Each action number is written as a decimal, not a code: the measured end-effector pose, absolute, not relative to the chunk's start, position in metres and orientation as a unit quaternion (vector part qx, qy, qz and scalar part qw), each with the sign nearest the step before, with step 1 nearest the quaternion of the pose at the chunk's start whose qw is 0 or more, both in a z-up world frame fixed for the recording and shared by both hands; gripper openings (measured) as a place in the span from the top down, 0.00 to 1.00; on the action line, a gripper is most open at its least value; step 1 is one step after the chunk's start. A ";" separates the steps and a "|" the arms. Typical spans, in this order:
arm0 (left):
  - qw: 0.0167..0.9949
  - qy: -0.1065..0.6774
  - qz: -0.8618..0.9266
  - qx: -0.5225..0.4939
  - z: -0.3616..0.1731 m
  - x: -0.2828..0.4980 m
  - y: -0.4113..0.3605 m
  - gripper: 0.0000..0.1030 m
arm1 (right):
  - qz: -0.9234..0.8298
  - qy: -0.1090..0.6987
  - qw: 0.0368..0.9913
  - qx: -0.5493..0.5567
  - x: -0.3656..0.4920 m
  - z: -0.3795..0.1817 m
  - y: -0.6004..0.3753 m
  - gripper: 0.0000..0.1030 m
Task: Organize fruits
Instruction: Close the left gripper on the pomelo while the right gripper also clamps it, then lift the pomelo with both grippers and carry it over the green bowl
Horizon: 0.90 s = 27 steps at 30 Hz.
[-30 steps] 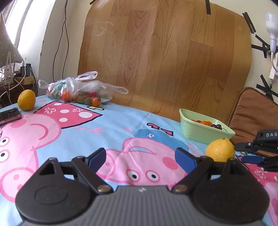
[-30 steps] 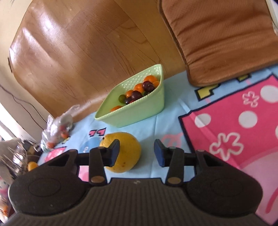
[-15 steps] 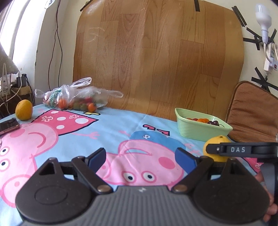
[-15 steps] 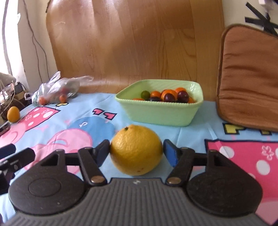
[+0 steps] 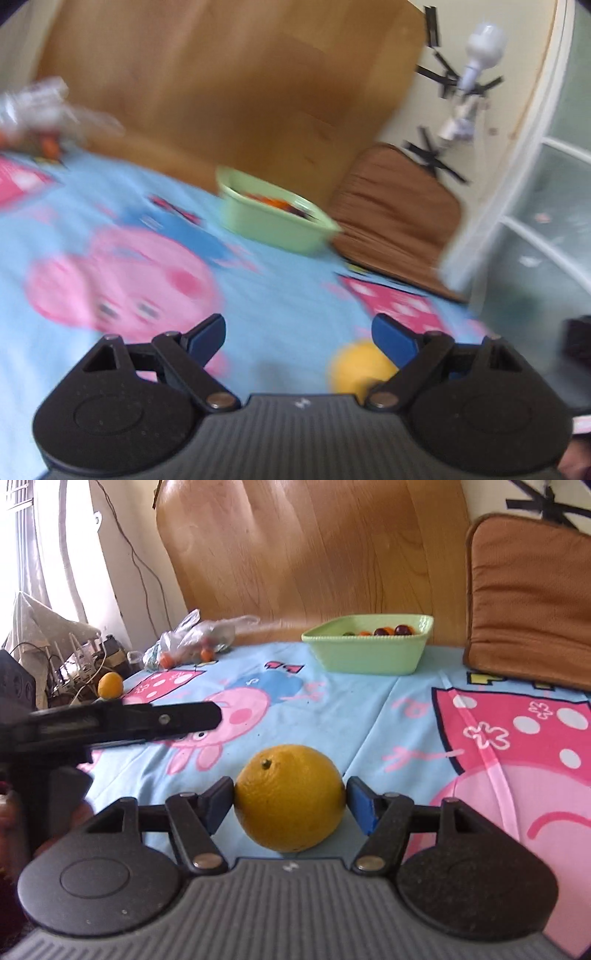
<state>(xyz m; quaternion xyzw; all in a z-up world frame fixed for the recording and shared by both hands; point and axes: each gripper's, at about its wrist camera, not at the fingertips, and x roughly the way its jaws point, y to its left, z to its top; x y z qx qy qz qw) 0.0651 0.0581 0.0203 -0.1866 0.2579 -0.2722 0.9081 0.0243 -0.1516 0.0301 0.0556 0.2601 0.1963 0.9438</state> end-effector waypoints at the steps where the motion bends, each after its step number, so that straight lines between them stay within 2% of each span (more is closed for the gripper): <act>1: 0.903 0.265 -0.283 -0.185 0.021 0.063 0.053 0.13 | 0.191 0.252 0.947 0.050 0.022 0.030 -0.149 0.29; 5: 0.893 0.280 -0.313 -0.164 0.022 0.058 0.032 0.13 | 0.198 0.218 0.956 -0.002 0.009 0.030 -0.144 0.21; 9: 0.886 0.295 -0.325 -0.150 0.019 0.062 0.016 0.12 | 0.197 0.225 0.954 -0.032 0.011 0.022 -0.142 0.20; 12: 0.884 0.305 -0.325 -0.144 0.015 0.061 0.010 0.15 | 0.196 0.229 0.953 -0.044 0.016 0.020 -0.140 0.21; 14: 0.883 0.312 -0.322 -0.139 0.012 0.062 0.008 0.29 | 0.201 0.229 0.951 -0.046 0.018 0.019 -0.140 0.25; 15: 0.884 0.317 -0.314 -0.138 0.010 0.063 0.007 0.34 | 0.201 0.233 0.950 -0.048 0.019 0.018 -0.140 0.34; 19: 0.883 0.321 -0.304 -0.158 0.013 0.070 0.012 0.35 | 0.198 0.232 0.951 -0.045 0.020 0.019 -0.138 0.36; 27: 0.909 0.275 -0.285 -0.132 0.066 0.135 0.011 0.34 | 0.190 0.171 0.966 -0.037 0.073 0.053 -0.135 0.36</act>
